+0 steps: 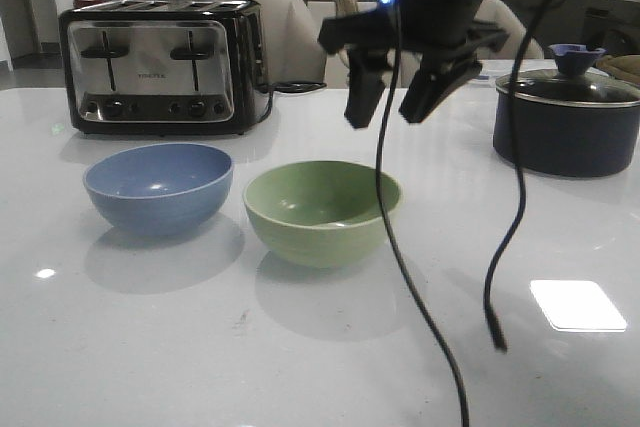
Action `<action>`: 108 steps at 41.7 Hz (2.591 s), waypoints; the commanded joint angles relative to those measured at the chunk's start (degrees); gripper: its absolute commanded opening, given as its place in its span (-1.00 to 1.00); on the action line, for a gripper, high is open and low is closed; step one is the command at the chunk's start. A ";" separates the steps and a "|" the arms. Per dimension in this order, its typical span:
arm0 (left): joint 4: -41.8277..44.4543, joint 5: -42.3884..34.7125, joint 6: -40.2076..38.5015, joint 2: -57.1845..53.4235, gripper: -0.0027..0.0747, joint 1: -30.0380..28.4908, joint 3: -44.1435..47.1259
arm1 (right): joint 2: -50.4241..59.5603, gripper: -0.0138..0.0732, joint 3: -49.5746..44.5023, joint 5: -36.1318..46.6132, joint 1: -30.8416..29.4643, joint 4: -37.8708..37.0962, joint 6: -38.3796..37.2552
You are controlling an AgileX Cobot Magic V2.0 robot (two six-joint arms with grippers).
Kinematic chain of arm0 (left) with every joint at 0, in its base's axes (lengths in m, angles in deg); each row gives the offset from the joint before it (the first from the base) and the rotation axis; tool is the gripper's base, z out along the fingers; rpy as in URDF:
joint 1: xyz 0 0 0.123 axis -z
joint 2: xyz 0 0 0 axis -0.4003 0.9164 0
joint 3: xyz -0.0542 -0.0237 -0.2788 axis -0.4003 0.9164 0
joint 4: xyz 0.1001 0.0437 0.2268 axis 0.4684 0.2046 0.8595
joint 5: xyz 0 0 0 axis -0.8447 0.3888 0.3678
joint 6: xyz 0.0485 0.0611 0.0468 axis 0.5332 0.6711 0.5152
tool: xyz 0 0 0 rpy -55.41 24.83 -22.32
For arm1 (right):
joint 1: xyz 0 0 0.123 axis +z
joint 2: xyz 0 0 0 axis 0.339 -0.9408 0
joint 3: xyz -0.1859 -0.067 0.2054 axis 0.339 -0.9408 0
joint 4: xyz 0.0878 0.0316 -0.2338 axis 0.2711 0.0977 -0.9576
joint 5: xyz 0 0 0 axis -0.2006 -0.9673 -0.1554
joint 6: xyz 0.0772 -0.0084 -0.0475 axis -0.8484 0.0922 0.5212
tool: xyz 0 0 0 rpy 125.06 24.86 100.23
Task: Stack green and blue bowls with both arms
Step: 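Open the right gripper and lift it away from the green bowl, then lower the left gripper and grasp the rim of the light blue bowl, then lift the blue bowl and carry it over the green bowl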
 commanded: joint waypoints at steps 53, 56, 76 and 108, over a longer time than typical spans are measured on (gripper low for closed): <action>9.34 4.48 1.26 72.32 0.50 13.51 -49.20 | 43.85 0.43 -29.50 -1.18 -0.10 -1.03 3.21; 10.39 4.31 1.26 74.17 0.50 13.51 -50.67 | 43.85 0.43 -29.50 -1.18 -0.10 -1.03 3.21; 9.60 5.46 0.72 79.86 0.38 11.50 -54.50 | 43.85 0.43 -29.50 -1.18 -0.10 -1.03 3.21; 10.78 12.20 0.72 74.13 -0.67 11.36 -54.50 | 43.85 0.43 -29.50 -1.18 -0.10 -1.03 3.21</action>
